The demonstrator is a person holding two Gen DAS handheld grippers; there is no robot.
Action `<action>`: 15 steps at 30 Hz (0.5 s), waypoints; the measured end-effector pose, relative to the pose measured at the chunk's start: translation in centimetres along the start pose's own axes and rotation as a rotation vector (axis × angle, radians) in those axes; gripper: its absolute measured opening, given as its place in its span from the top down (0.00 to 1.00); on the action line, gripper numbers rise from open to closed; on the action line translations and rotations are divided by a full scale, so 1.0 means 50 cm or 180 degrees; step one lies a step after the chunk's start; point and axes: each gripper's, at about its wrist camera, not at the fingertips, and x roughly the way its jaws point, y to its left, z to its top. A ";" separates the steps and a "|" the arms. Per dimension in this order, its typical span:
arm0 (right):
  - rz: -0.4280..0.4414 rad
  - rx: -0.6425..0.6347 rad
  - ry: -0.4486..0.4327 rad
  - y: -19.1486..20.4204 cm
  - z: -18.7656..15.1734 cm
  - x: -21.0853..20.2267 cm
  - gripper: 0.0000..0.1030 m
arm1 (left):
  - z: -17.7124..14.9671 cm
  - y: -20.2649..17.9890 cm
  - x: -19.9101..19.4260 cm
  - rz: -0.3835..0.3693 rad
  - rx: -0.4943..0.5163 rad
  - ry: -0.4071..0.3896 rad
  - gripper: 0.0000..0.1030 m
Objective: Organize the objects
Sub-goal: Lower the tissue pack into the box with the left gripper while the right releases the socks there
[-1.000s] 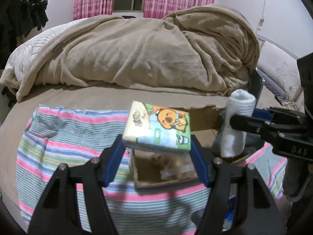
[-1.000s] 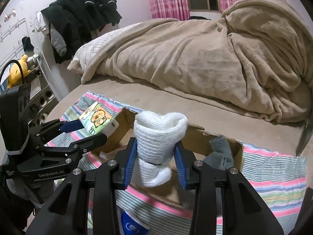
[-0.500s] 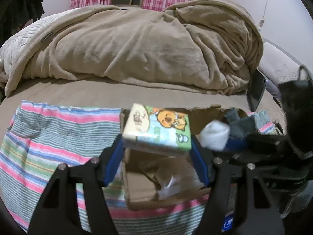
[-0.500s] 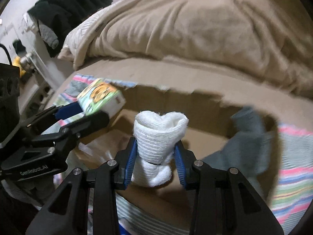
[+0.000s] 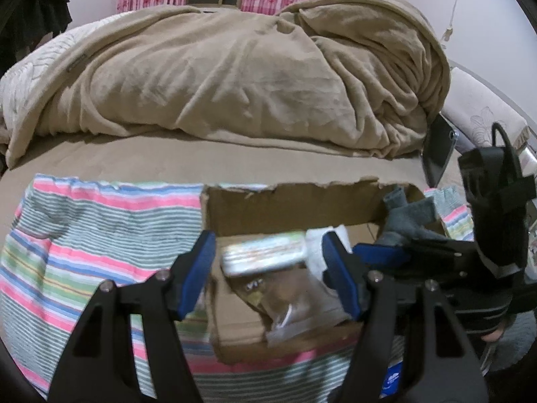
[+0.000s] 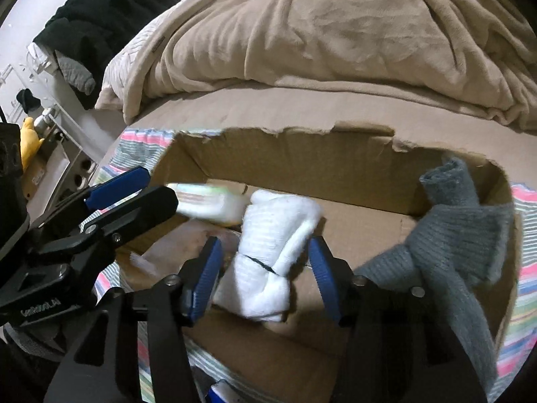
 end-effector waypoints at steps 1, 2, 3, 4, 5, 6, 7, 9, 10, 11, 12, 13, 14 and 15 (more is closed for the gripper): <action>0.0005 0.0001 -0.0017 0.001 -0.001 -0.005 0.41 | 0.001 0.001 -0.004 0.0009 -0.0002 -0.0005 0.22; -0.0002 0.0001 -0.0030 0.002 -0.003 -0.010 0.40 | 0.001 0.003 -0.009 0.0017 -0.0011 -0.0002 0.19; -0.0015 0.0010 -0.0034 0.002 -0.005 -0.015 0.38 | 0.001 0.004 -0.014 0.0024 -0.0016 0.0007 0.18; -0.0028 0.0029 -0.0039 0.002 -0.008 -0.021 0.38 | 0.001 0.006 -0.018 0.0027 -0.0022 0.0007 0.18; -0.0041 0.0040 -0.0053 0.004 -0.010 -0.027 0.38 | 0.000 0.006 -0.025 0.0027 -0.0028 0.0001 0.18; -0.0055 0.0044 -0.0072 0.005 -0.014 -0.037 0.38 | -0.002 0.007 -0.031 0.0029 -0.0030 0.0000 0.18; -0.0069 0.0045 -0.0089 0.007 -0.016 -0.045 0.38 | -0.004 0.007 -0.038 0.0031 -0.0030 0.0000 0.18; -0.0131 0.0043 -0.0136 0.012 -0.024 -0.067 0.38 | -0.009 0.007 -0.056 0.0035 -0.0041 0.0003 0.18; -0.0159 0.0041 -0.0157 0.015 -0.029 -0.077 0.38 | -0.011 0.006 -0.063 0.0034 -0.0045 0.0002 0.18; -0.0182 0.0042 -0.0179 0.018 -0.034 -0.089 0.38 | -0.015 0.004 -0.073 0.0027 -0.0049 -0.0008 0.18; -0.0205 0.0039 -0.0203 0.022 -0.039 -0.101 0.38 | -0.019 0.002 -0.085 0.0019 -0.0048 -0.0022 0.18; -0.0222 0.0036 -0.0218 0.026 -0.044 -0.111 0.38 | -0.022 0.000 -0.094 0.0016 -0.0046 -0.0025 0.18; -0.0241 0.0038 -0.0229 0.029 -0.050 -0.120 0.38 | -0.025 -0.002 -0.101 0.0011 -0.0043 -0.0023 0.18; -0.0259 0.0042 -0.0242 0.032 -0.056 -0.130 0.38 | -0.030 -0.004 -0.111 0.0006 -0.0038 -0.0022 0.18</action>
